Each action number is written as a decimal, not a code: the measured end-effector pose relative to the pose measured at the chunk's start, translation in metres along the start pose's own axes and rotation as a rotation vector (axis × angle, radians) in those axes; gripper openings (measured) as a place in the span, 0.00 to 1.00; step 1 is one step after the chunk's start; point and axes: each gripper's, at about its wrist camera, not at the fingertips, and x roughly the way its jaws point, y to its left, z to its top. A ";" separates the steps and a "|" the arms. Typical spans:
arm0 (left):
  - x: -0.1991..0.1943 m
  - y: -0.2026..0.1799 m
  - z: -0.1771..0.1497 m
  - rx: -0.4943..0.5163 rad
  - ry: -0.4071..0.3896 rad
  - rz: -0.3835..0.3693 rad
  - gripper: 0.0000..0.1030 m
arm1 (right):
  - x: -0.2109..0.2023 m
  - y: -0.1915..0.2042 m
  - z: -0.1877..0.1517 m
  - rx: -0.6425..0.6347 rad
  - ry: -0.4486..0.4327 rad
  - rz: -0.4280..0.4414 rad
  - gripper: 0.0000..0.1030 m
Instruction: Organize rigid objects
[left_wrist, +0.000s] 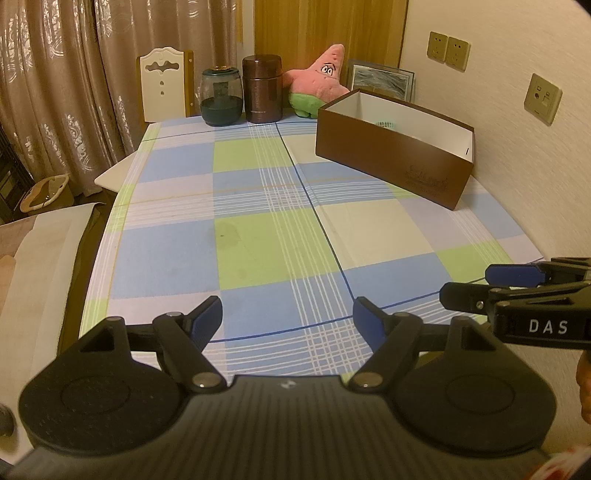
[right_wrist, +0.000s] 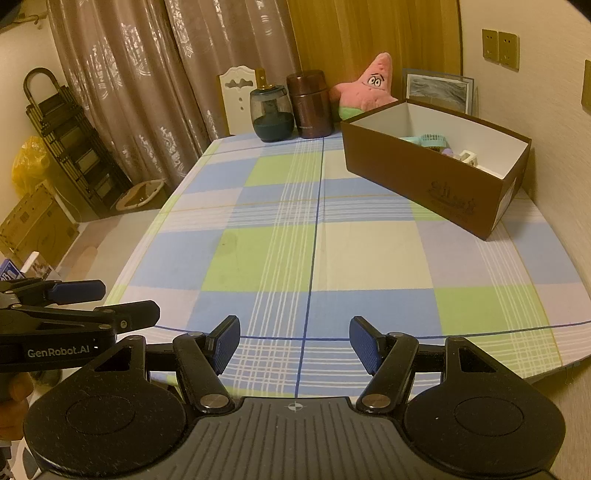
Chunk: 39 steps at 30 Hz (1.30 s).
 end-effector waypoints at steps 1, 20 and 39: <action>0.000 0.000 0.000 0.000 0.000 0.000 0.74 | 0.000 0.000 0.000 0.000 0.000 0.000 0.64; 0.002 -0.003 0.002 0.007 -0.002 -0.004 0.74 | -0.001 -0.002 0.001 0.000 0.000 -0.003 0.64; 0.008 -0.001 0.003 0.021 -0.004 -0.023 0.74 | 0.000 -0.003 0.003 0.008 0.004 -0.012 0.64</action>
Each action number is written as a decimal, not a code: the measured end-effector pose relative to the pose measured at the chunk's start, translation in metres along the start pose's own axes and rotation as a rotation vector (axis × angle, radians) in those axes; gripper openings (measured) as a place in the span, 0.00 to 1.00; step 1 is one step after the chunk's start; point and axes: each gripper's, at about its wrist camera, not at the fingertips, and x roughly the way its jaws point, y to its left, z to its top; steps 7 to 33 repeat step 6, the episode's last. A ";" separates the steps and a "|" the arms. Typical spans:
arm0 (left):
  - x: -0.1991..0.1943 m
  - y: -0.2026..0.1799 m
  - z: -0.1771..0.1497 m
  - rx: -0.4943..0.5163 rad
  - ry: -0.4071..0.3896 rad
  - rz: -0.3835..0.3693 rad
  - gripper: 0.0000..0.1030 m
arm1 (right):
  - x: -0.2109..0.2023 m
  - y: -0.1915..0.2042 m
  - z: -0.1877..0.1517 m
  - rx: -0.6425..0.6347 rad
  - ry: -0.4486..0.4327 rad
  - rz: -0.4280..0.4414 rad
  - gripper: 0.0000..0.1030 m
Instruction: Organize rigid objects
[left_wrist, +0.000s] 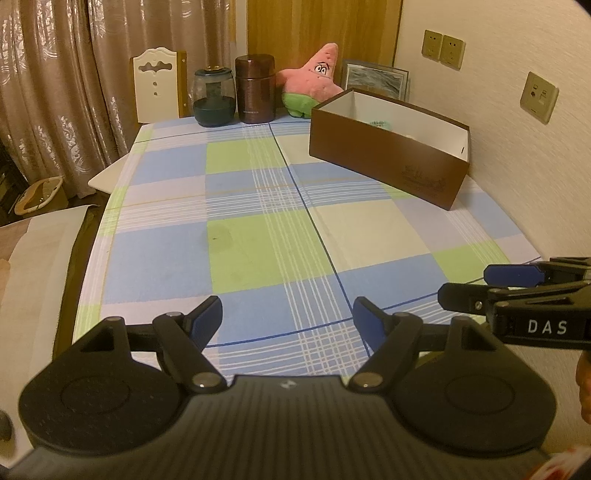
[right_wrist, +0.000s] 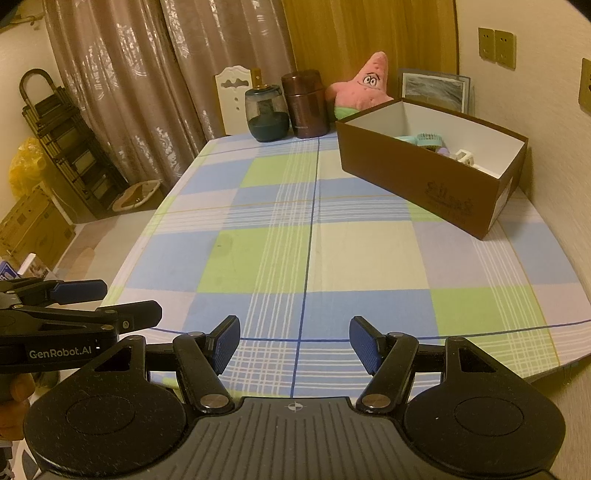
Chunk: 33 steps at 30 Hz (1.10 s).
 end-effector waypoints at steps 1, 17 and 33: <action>0.001 0.000 0.000 0.002 -0.001 -0.001 0.74 | 0.000 0.000 0.001 0.001 0.001 -0.001 0.64; 0.005 0.002 0.002 0.002 0.011 -0.007 0.74 | 0.003 -0.002 0.002 0.003 0.003 -0.004 0.64; 0.005 0.002 0.002 0.002 0.011 -0.007 0.74 | 0.003 -0.002 0.002 0.003 0.003 -0.004 0.64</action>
